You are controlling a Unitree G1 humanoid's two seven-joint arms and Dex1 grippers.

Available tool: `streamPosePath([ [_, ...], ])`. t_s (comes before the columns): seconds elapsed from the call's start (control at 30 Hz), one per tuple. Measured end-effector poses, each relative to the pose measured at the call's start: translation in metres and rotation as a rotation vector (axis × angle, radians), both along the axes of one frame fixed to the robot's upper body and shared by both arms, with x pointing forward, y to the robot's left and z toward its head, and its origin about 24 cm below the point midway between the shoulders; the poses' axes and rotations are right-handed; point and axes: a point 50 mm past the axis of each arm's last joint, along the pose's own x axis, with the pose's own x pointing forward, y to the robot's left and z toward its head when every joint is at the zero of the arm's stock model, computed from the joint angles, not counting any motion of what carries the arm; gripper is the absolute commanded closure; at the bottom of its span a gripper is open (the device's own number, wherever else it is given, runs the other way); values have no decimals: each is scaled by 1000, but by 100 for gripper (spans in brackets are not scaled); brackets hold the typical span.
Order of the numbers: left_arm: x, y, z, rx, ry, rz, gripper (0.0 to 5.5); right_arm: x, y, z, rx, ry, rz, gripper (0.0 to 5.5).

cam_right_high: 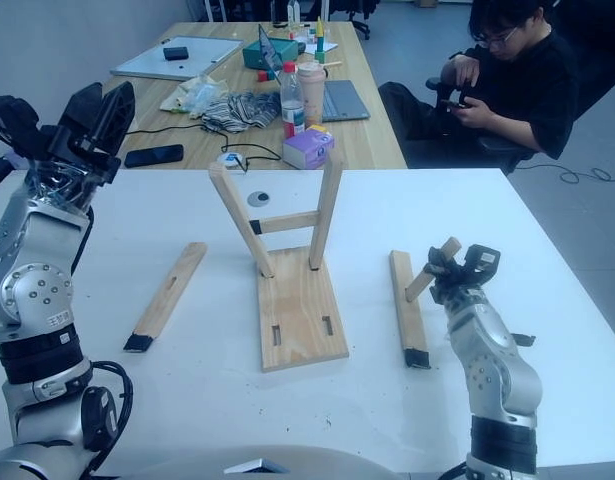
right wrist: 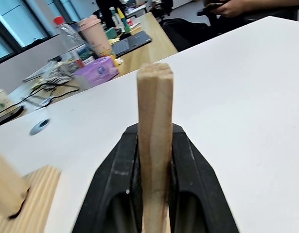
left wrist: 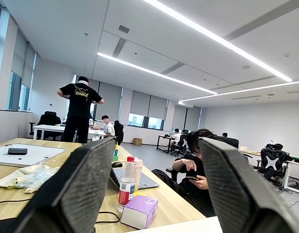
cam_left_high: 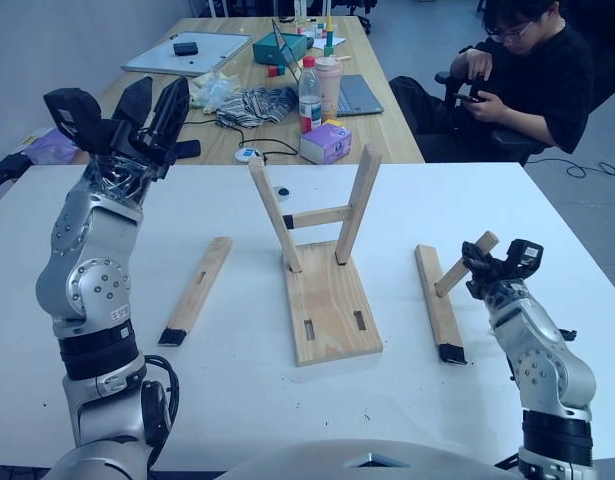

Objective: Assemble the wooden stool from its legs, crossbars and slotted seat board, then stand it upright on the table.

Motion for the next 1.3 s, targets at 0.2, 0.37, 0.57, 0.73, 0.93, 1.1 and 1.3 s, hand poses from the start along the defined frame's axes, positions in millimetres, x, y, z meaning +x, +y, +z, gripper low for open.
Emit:
streamPosePath([
  [0.2,1,1,-1,0,6,2,239,6,1,-2,-10,3,-42,509],
  [0.37,1,-1,-2,7,12,-1,239,5,13,-10,-216,-106,9,509],
  [0.57,3,0,-4,7,22,2,239,-8,6,-29,-304,-254,80,509],
  [0.73,4,1,-6,5,30,-2,239,-10,-15,-34,-226,-293,32,509],
  [0.93,4,0,-6,7,30,-12,239,-6,-27,-40,-260,-346,26,509],
  [1.1,4,0,-6,8,29,-15,239,-3,-34,-44,-302,-370,53,472],
  [1.3,5,-1,-5,24,26,-14,239,-24,-56,-65,-356,-134,202,369],
])
